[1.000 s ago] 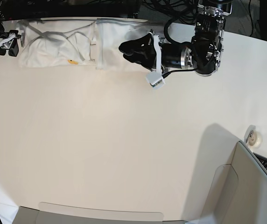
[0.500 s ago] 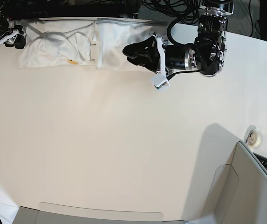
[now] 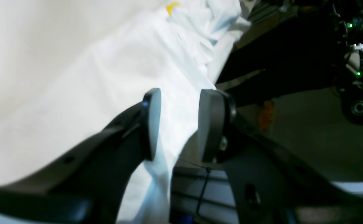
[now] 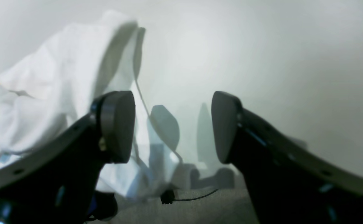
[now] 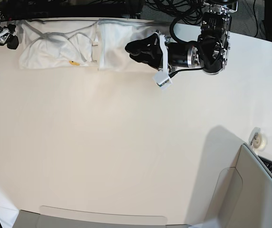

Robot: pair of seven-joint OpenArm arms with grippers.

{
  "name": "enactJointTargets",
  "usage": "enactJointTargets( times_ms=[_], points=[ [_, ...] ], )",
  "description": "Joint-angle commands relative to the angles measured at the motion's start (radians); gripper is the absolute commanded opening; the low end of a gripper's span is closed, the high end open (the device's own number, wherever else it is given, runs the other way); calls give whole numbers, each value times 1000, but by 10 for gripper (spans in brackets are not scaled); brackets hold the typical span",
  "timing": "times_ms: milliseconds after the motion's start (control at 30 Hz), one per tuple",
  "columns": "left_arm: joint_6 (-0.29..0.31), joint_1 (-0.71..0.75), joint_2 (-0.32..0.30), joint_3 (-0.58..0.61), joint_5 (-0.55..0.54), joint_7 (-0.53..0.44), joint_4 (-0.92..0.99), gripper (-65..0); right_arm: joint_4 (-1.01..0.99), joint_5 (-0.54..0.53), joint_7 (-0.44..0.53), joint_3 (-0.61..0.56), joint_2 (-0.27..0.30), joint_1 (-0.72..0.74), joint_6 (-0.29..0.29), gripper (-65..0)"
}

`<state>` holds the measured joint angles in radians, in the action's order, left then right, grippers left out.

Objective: Layout the t-shirt on the table in an organized manner, then fold the t-shirt properly
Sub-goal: 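Lay the folded strip end down and open the left gripper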

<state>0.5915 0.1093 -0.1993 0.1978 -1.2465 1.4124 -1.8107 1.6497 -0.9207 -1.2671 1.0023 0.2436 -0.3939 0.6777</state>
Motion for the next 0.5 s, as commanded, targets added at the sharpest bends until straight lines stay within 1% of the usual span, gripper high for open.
enactJointTargets(
  times_ms=[0,100,233,400,467],
  points=[
    [0,-13,-2,-2,-26,-16,-16,-446,14,-33,14,11,21,-12,20,-237],
    [0,-12,1,-2,-26,-16,-16,-446,13,-82,-9,13,24,-29,20,-201],
    [0,-12,-1,-2,-26,-16,-14,-446,13,-160,-64,37,23,-27,20,-177],
    [0,-10,-2,-2,-26,-16,-14,-446,11,-226,-70,30,18,-27,20,-151],
    [0,0,-2,-2,-26,-16,-14,-446,10,-260,-70,2,17,-26,20,-149]
  ],
)
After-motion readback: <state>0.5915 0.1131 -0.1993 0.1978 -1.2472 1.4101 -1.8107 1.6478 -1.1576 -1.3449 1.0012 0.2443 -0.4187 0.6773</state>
